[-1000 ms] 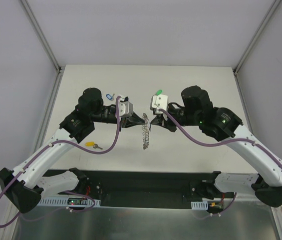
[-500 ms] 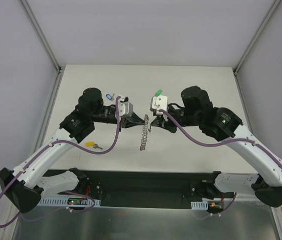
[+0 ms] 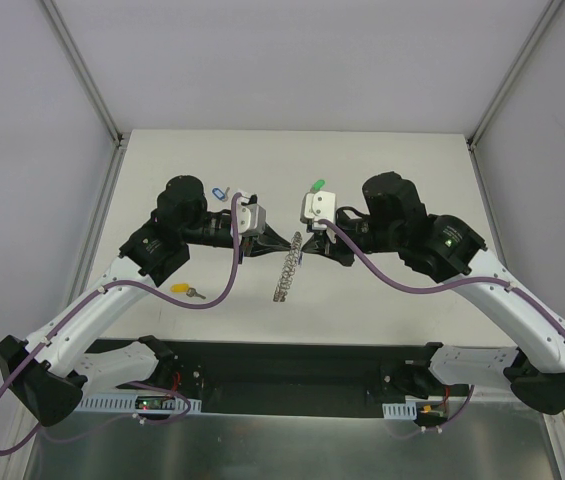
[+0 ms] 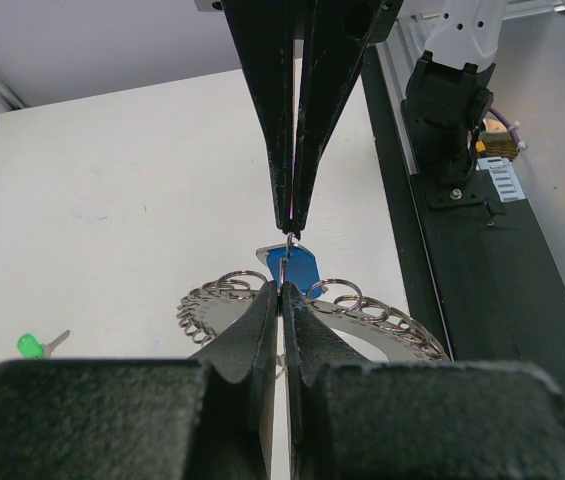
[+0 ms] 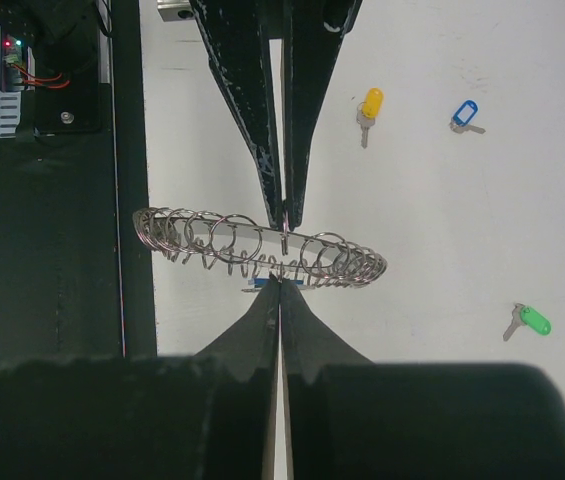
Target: Put the keys on the keyring
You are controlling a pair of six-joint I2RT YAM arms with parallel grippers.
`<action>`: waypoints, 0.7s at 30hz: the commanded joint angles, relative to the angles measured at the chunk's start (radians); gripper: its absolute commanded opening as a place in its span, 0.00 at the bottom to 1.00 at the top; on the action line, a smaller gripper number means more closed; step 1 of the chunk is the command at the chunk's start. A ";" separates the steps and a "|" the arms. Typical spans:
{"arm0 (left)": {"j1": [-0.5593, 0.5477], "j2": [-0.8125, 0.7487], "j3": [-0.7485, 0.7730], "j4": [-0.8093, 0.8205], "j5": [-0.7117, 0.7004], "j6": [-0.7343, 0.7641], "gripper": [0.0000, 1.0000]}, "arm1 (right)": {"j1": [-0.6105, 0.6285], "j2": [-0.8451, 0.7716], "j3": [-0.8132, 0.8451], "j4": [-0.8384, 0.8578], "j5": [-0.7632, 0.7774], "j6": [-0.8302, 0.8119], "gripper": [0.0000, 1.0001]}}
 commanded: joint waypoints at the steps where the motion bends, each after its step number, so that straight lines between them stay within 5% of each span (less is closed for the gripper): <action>1: -0.001 -0.004 0.011 0.062 0.047 0.012 0.00 | -0.002 -0.002 0.039 0.023 -0.027 -0.011 0.01; 21: -0.001 -0.002 0.011 0.062 0.055 0.011 0.00 | -0.002 0.010 0.045 0.040 -0.027 -0.005 0.01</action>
